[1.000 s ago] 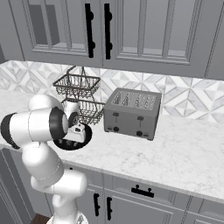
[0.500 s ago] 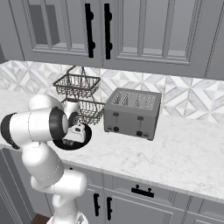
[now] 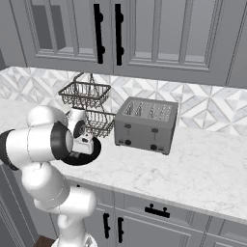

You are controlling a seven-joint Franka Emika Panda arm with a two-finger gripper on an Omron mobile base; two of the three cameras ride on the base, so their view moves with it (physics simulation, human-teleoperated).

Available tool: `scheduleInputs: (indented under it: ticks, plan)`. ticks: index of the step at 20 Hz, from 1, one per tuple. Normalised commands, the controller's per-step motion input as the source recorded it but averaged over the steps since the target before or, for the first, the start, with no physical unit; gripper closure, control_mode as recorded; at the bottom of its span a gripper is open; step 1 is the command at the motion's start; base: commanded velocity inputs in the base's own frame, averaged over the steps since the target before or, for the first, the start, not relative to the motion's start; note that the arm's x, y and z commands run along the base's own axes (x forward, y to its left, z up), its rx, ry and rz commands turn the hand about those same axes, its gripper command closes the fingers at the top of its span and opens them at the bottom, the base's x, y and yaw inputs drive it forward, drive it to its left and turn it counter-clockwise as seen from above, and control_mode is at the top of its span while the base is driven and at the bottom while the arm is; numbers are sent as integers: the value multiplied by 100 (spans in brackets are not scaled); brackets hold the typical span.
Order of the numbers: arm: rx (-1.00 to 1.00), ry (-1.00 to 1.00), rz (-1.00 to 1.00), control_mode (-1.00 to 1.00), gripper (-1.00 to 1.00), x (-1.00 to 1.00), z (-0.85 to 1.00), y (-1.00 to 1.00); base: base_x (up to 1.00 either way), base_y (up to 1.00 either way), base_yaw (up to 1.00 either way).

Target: Grab a lemon wedge from the fridge and one ice cube from the ice bowl, and put them in the glass of lemonade.

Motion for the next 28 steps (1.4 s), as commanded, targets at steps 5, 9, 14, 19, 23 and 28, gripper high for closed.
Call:
scheduleInputs:
  ticks: [5, 9, 14, 19, 23, 28]
  plan:
    - [9, -11, 0, -100, 100, 0, 32, -5, 0, 0, 0]
    - [7, -4, 0, -100, 100, 0, 17, -3, 0, 0, 0]
    - [5, -8, 0, -100, 100, 0, 16, 0, 0, 0, 0]
    - [8, -15, 0, -100, 100, 0, 23, 2, 0, 0, 0]
    - [1, -11, 1, -100, 100, 0, 10, 56, 0, 0, 0]
    - [-4, -10, 0, -100, 100, 0, 50, 100, 0, 0, 0]
